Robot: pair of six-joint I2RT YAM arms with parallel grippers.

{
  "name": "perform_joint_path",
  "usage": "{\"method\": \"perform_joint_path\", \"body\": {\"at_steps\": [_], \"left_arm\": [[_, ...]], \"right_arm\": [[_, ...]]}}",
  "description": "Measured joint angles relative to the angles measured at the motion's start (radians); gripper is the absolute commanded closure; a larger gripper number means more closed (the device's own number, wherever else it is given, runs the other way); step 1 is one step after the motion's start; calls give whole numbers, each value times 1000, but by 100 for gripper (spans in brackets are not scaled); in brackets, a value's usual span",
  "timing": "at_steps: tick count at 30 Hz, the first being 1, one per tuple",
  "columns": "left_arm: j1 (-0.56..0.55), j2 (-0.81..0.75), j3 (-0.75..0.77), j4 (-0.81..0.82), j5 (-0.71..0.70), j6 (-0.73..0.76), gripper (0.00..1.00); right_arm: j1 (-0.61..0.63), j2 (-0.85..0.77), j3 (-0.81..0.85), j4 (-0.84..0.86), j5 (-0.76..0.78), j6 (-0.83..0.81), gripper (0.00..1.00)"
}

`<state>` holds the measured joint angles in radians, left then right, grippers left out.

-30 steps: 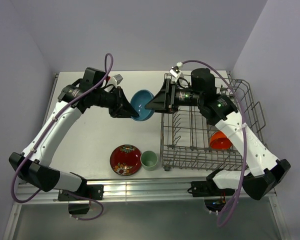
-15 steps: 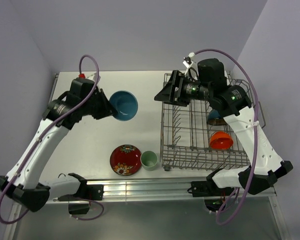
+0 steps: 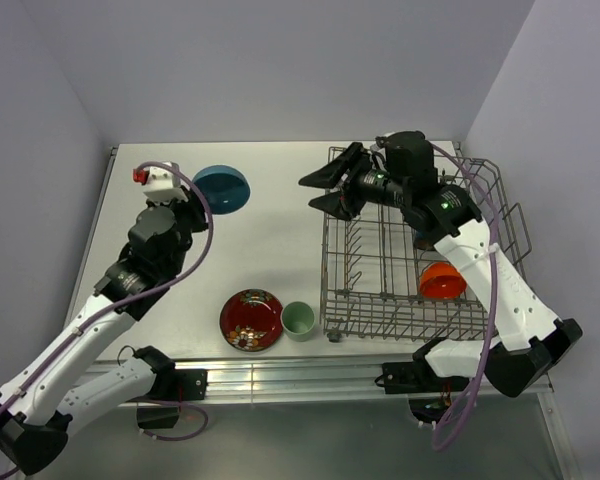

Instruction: Load the mixed dishes into the dish rack

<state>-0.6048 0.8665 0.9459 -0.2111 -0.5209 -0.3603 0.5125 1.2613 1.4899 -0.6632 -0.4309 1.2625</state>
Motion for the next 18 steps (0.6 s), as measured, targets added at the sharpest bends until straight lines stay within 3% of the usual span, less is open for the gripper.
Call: {"method": "perform_joint_path", "body": {"at_steps": [7, 13, 18], "left_arm": [[-56, 22, -137, 364, -87, 206, 100], [-83, 146, -161, 665, -107, 398, 100], [-120, 245, -148, 812, -113, 526, 100]], "right_arm": [[8, 5, -29, 175, 31, 270, 40], [45, 105, 37, 193, 99, 419, 42], [57, 143, 53, 205, 162, 486, 44]]}}
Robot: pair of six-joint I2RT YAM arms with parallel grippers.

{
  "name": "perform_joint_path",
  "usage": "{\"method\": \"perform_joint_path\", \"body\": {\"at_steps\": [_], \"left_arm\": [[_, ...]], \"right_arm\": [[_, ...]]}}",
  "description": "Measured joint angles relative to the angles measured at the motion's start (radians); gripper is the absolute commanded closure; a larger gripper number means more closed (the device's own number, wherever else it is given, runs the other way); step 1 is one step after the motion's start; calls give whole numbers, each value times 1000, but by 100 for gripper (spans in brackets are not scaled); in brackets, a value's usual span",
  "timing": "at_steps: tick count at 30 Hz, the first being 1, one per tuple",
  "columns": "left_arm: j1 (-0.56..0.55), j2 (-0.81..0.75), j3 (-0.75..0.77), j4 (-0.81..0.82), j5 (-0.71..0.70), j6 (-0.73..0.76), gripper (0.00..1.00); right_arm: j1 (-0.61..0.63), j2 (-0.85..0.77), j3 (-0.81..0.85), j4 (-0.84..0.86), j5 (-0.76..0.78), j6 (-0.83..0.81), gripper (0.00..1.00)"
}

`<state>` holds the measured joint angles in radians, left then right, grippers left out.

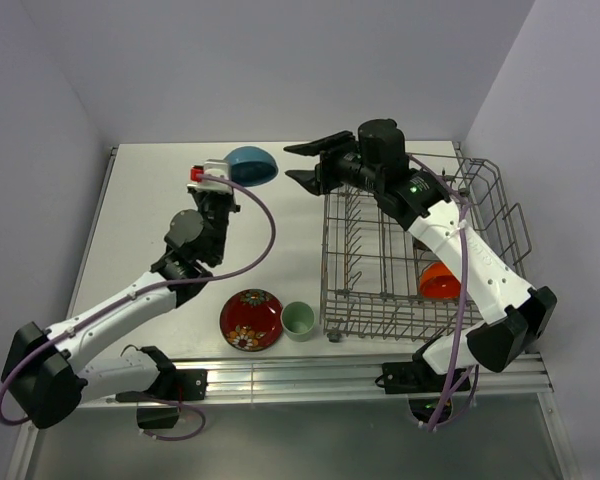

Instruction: Load the mixed dishes into the dish rack

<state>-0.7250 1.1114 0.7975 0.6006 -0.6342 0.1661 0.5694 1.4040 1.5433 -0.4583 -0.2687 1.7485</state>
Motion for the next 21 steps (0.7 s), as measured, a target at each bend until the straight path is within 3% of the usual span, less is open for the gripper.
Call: {"method": "perform_joint_path", "body": {"at_steps": [15, 18, 21], "left_arm": [[-143, 176, 54, 220, -58, 241, 100], [-155, 195, 58, 257, -71, 290, 100], [-160, 205, 58, 279, -69, 335, 100]], "right_arm": [[4, 14, 2, 101, 97, 76, 57], [4, 13, 2, 102, 104, 68, 56], [3, 4, -1, 99, 100, 60, 50]]}}
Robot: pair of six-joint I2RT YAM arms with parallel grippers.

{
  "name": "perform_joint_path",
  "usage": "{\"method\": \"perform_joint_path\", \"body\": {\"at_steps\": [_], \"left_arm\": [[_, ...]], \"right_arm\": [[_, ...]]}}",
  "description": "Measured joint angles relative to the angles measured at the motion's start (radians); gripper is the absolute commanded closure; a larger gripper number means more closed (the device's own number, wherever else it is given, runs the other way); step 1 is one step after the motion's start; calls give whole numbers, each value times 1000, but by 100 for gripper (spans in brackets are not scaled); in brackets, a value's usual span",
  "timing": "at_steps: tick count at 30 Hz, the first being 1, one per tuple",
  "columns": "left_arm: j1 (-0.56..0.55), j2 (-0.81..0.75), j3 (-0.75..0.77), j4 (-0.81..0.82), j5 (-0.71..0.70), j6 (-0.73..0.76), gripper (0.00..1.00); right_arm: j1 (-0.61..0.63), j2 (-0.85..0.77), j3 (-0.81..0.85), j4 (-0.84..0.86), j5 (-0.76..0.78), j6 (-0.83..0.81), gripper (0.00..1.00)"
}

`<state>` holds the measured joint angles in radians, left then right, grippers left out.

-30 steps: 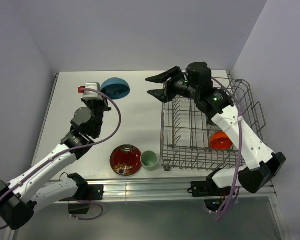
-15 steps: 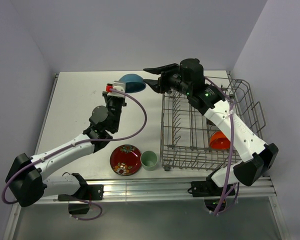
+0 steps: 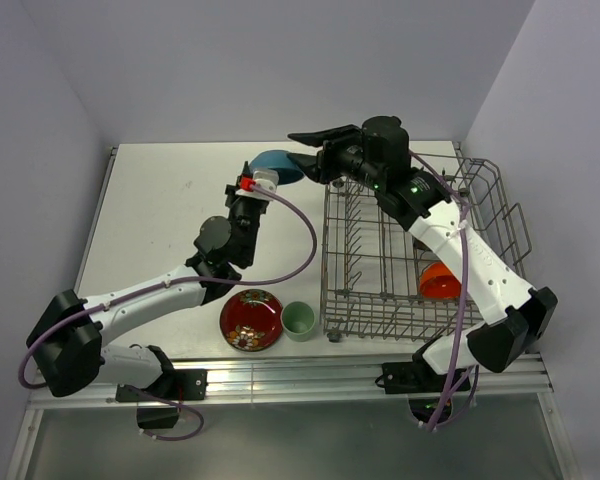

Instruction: Load the mixed dishes into the dish rack

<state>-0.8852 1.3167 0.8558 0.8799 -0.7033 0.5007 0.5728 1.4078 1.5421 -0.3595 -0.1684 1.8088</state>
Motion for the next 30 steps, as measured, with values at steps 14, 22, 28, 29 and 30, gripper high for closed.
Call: {"method": "perform_joint_path", "body": {"at_steps": [14, 22, 28, 29, 30], "left_arm": [[-2, -6, -57, 150, 166, 267, 100], [-2, -7, -68, 222, 243, 416, 100], [-3, -6, -88, 315, 291, 500, 100], [-3, -6, -92, 325, 301, 514, 100], [-3, -6, -97, 333, 312, 528, 100]], "right_arm": [[-35, -98, -25, -119, -122, 12, 28], [-48, -117, -27, -183, -163, 69, 29], [-47, -148, -37, -206, -175, 105, 29], [-47, -148, -37, -208, -175, 110, 30], [-47, -148, -37, -211, -175, 114, 29]]}}
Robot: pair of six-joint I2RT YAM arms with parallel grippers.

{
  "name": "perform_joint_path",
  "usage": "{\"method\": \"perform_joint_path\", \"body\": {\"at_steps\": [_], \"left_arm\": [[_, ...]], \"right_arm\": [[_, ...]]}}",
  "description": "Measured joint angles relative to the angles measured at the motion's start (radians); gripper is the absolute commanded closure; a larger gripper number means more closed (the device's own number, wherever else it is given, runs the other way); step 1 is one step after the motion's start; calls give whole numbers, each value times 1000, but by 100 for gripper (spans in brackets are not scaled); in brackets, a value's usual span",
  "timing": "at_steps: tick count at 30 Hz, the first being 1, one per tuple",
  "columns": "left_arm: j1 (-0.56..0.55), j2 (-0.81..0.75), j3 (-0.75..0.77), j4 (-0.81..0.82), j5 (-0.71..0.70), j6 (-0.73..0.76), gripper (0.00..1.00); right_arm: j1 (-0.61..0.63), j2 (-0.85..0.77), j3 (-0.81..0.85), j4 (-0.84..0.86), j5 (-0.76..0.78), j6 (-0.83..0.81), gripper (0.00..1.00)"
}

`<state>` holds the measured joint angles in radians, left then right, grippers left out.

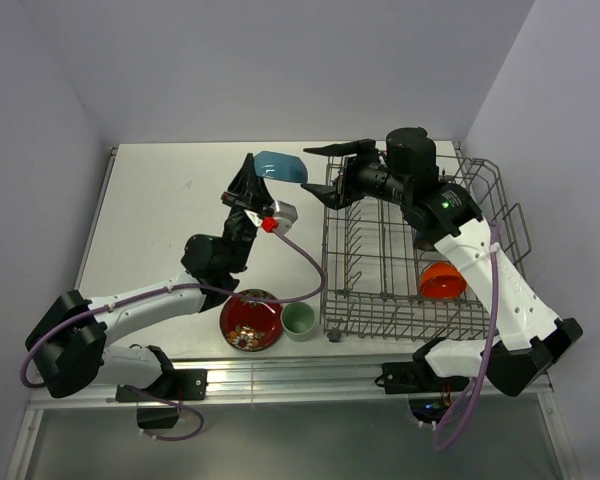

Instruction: Load the mixed dishes into the dish rack

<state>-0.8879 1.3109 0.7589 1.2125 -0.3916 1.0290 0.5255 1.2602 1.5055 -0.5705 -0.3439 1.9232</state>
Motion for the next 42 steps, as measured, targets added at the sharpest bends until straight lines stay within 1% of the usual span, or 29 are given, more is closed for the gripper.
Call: {"method": "perform_joint_path", "body": {"at_steps": [9, 18, 25, 42], "left_arm": [[-3, 6, -3, 24, 28, 54, 100], [-4, 6, -19, 26, 50, 89, 100], [-5, 6, -21, 19, 74, 119, 100], [-34, -74, -85, -44, 89, 193, 100]], "right_arm": [[0, 14, 0, 0, -16, 27, 30], [5, 27, -6, 0, -35, 49, 27], [5, 41, -6, 0, -68, 53, 27], [15, 64, -6, -68, -140, 53, 34]]}}
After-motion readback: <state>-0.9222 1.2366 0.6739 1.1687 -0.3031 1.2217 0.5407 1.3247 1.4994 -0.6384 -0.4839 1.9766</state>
